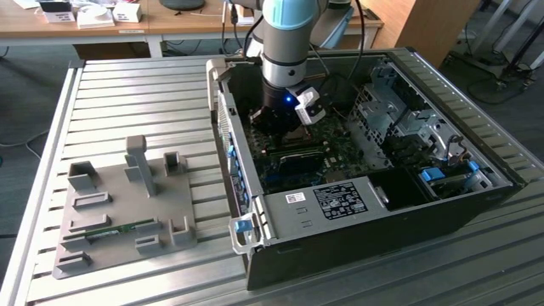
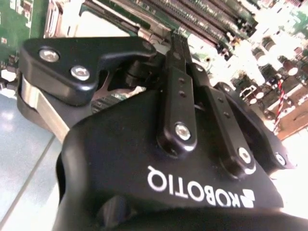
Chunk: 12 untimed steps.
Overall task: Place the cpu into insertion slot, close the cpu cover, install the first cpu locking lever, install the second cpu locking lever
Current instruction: 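Install the second cpu locking lever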
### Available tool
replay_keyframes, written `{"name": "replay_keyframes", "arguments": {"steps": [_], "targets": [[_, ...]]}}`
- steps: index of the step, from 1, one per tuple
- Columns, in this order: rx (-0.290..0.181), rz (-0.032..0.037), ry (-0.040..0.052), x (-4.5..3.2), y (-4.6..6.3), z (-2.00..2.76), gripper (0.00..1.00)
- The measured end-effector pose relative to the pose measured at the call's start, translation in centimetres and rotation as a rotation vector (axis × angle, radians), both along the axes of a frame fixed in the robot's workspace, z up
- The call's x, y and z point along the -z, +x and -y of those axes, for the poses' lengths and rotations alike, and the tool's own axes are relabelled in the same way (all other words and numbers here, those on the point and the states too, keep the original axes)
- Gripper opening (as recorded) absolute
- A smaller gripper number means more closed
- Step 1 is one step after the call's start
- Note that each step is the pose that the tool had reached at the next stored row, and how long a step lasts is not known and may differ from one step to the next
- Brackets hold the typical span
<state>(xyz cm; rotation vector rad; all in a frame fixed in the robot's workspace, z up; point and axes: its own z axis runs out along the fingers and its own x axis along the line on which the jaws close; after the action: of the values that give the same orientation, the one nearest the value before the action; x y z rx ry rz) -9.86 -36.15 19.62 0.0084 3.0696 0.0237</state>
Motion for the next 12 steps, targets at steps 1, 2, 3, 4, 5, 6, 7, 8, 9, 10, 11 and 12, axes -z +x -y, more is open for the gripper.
{"name": "replay_keyframes", "arguments": {"steps": [1, 2, 3, 4, 5, 6, 7, 8, 9, 10, 11, 12], "targets": [[0.000, -0.0004, -0.0006, -0.13, 0.0, 0.01, 0.11], [0.000, -0.0012, -0.0016, -0.30, 0.0, 0.02, 0.11], [0.000, -0.0011, -0.0014, -0.43, 0.0, 0.02, 0.11], [0.000, -0.0010, -0.0014, -0.60, 0.0, 0.02, 0.11], [0.000, -0.0012, -0.0016, -0.77, 0.0, 0.03, 0.11], [0.000, -0.0012, -0.0017, -0.95, 0.0, 0.03, 0.11], [0.000, -0.0012, -0.0017, -1.13, 0.0, 0.03, 0.11], [0.000, -0.0012, -0.0016, -1.32, 0.0, 0.03, 0.11], [0.000, -0.0011, -0.0016, -1.52, 0.0, 0.03, 0.11], [0.000, -0.0011, -0.0016, -1.75, 0.0, 0.03, 0.11], [0.000, -0.0012, -0.0016, -2.05, 0.0, 0.03, 0.11], [0.000, -0.0012, -0.0016, -2.33, 0.0, 0.03, 0.11]]}}
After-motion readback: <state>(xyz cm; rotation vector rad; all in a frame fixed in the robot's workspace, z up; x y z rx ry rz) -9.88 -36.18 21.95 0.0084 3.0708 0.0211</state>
